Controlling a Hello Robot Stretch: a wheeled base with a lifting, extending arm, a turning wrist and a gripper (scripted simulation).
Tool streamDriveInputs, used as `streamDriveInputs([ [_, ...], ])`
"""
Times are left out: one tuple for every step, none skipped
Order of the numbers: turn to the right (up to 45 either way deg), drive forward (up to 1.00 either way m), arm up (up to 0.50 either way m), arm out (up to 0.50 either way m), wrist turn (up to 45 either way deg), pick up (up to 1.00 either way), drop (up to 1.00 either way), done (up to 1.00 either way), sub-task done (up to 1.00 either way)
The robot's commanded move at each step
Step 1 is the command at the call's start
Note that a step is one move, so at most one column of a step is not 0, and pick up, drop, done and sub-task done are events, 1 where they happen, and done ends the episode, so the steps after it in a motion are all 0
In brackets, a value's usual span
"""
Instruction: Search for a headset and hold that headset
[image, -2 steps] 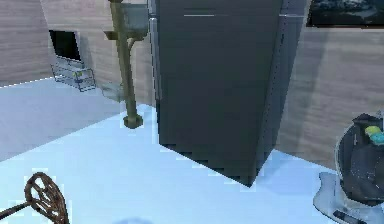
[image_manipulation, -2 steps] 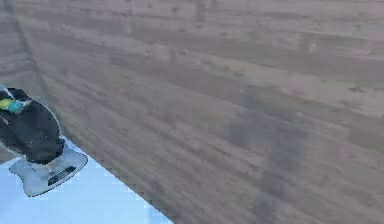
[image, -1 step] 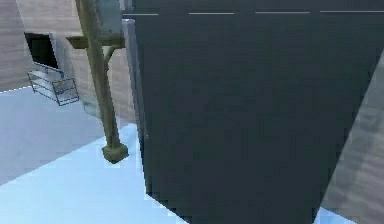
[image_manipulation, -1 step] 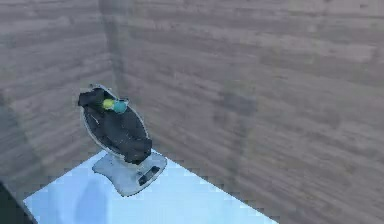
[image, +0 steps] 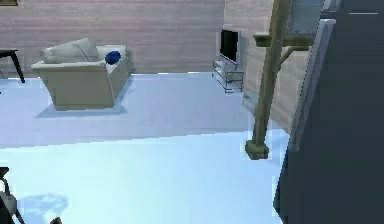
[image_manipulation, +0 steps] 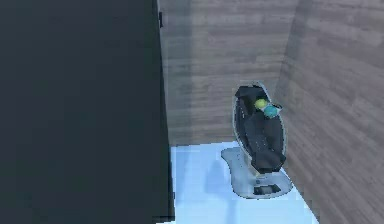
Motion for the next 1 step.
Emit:
streamDriveInputs([
  [-6.0,0.00,0.00,0.00,0.0,0.00,0.00,0.00,0.00],
])
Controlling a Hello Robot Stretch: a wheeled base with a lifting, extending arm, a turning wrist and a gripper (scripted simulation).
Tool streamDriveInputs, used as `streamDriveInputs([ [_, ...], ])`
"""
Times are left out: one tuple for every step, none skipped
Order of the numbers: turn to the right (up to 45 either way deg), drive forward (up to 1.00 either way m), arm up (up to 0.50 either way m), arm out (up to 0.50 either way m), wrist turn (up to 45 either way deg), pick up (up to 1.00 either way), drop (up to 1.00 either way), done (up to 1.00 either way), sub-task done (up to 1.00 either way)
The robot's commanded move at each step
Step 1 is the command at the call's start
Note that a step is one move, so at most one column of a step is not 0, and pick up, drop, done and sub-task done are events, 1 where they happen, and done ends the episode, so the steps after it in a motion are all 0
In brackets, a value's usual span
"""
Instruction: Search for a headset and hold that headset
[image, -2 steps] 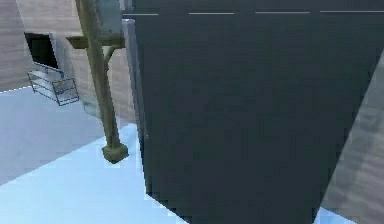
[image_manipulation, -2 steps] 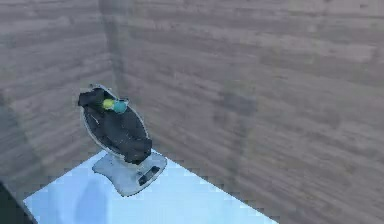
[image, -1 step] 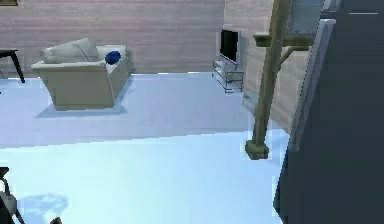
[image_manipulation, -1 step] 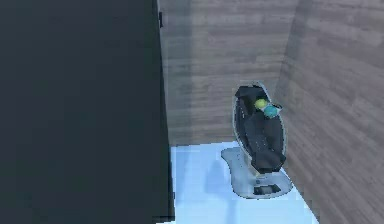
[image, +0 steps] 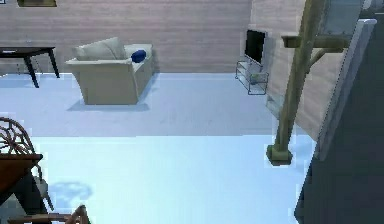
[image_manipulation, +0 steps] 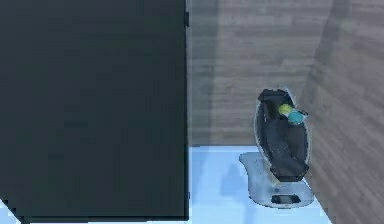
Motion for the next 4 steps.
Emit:
streamDriveInputs([
  [0.0,0.95,0.00,0.00,0.0,0.00,0.00,0.00,0.00],
  [-9.0,0.00,0.00,0.00,0.0,0.00,0.00,0.00,0.00],
  [0.0,1.00,0.00,0.00,0.0,0.00,0.00,0.00,0.00],
  [0.0,1.00,0.00,0.00,0.0,0.00,0.00,0.00,0.00],
])
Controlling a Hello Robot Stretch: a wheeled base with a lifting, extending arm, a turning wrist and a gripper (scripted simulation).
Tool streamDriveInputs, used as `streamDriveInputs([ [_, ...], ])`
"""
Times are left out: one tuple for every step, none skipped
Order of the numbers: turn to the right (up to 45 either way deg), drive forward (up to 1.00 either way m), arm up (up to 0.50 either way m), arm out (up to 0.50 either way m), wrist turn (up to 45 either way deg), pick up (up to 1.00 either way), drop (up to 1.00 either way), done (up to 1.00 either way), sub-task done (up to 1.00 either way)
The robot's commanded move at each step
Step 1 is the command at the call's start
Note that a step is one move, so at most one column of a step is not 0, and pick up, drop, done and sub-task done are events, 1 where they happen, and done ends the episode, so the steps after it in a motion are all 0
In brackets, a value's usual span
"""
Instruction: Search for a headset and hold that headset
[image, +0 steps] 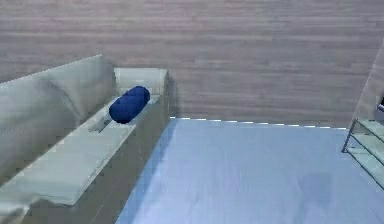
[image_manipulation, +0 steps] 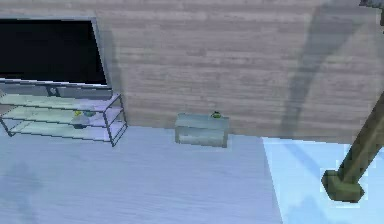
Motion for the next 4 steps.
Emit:
streamDriveInputs([
  [0.0,1.00,0.00,0.00,0.0,0.00,0.00,0.00,0.00],
  [0.0,0.70,0.00,0.00,0.0,0.00,0.00,0.00,0.00],
  [-45.0,0.00,0.00,0.00,0.0,0.00,0.00,0.00,0.00],
  [-45.0,0.00,0.00,0.00,0.0,0.00,0.00,0.00,0.00],
])
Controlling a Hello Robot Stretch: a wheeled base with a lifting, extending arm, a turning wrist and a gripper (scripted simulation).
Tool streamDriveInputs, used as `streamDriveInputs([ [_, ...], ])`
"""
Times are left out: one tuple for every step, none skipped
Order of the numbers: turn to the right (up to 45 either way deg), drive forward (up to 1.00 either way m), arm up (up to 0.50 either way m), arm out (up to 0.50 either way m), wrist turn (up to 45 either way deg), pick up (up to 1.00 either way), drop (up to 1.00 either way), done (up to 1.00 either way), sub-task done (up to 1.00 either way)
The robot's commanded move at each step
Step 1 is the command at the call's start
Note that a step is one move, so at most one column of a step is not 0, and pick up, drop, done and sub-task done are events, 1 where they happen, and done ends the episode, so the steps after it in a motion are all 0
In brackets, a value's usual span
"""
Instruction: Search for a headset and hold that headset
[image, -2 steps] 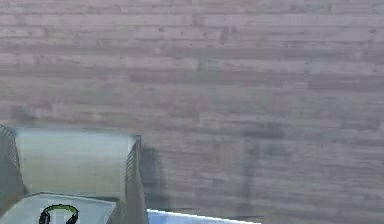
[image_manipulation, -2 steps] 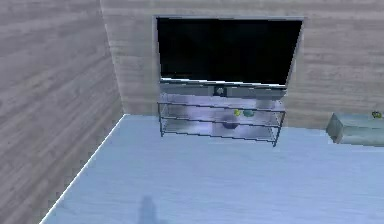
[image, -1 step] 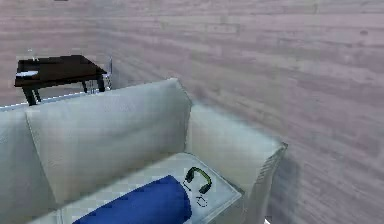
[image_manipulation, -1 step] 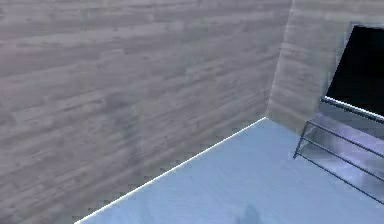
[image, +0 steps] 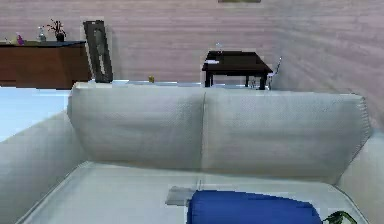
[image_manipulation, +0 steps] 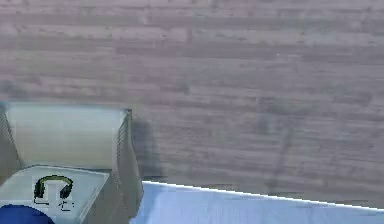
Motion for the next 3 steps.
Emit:
streamDriveInputs([
  [-39.0,0.00,0.00,0.00,0.0,0.00,0.00,0.00,0.00],
  [0.0,0.00,0.50,0.00,0.0,0.00,0.00,0.00,0.00],
  [0.0,0.00,0.14,0.00,0.0,0.00,0.00,0.00,0.00],
])
